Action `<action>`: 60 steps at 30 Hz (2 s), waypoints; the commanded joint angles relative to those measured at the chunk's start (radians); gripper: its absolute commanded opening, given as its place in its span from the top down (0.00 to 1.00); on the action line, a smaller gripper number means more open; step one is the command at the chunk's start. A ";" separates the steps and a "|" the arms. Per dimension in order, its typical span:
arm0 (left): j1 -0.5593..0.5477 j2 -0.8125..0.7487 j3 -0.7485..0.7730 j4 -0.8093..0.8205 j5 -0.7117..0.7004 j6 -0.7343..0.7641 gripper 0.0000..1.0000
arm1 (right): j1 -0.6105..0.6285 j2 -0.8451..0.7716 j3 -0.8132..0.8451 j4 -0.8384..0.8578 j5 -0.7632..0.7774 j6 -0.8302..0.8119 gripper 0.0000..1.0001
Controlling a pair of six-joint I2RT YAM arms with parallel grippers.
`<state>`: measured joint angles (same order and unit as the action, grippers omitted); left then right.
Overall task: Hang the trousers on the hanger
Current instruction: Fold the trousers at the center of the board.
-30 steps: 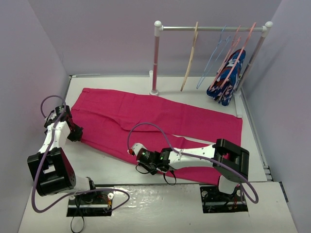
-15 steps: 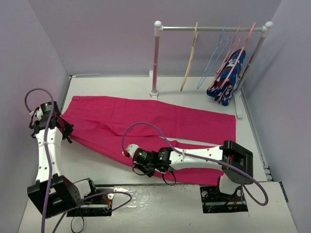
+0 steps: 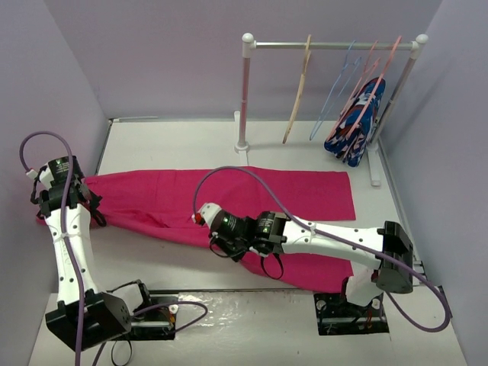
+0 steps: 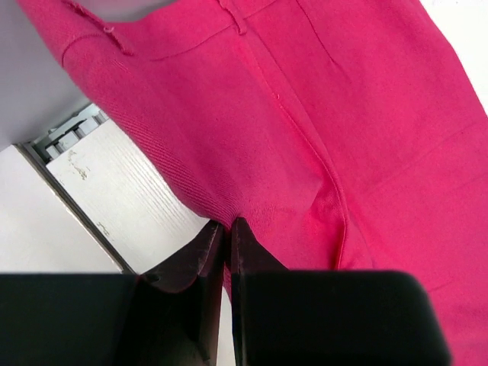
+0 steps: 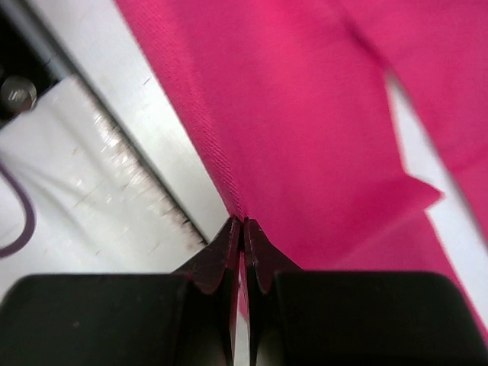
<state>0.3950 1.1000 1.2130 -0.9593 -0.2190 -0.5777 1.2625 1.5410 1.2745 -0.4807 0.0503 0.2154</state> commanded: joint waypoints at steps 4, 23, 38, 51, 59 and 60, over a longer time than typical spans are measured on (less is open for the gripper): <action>0.014 0.117 0.067 0.201 -0.028 0.003 1.00 | -0.227 0.020 0.191 -0.188 0.177 -0.172 1.00; -0.083 0.490 0.269 0.293 -0.047 0.029 1.00 | -0.508 0.316 0.530 -0.187 0.162 -0.389 1.00; -0.095 0.588 0.396 0.359 -0.063 0.026 1.00 | -0.575 0.424 0.758 -0.193 0.145 -0.457 1.00; -0.165 0.886 0.608 0.399 -0.092 0.071 1.00 | -0.664 0.599 0.824 -0.173 0.155 -0.453 1.00; -0.202 1.040 0.771 0.372 -0.091 0.102 0.78 | -0.684 0.664 0.907 -0.153 0.183 -0.437 0.97; -0.202 1.040 0.777 0.373 -0.091 0.101 0.70 | -0.683 0.663 0.914 -0.154 0.191 -0.434 0.85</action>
<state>0.1587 2.1406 1.8938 -0.6426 -0.1632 -0.5292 0.6332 2.2194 2.1158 -0.5665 0.0696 -0.1968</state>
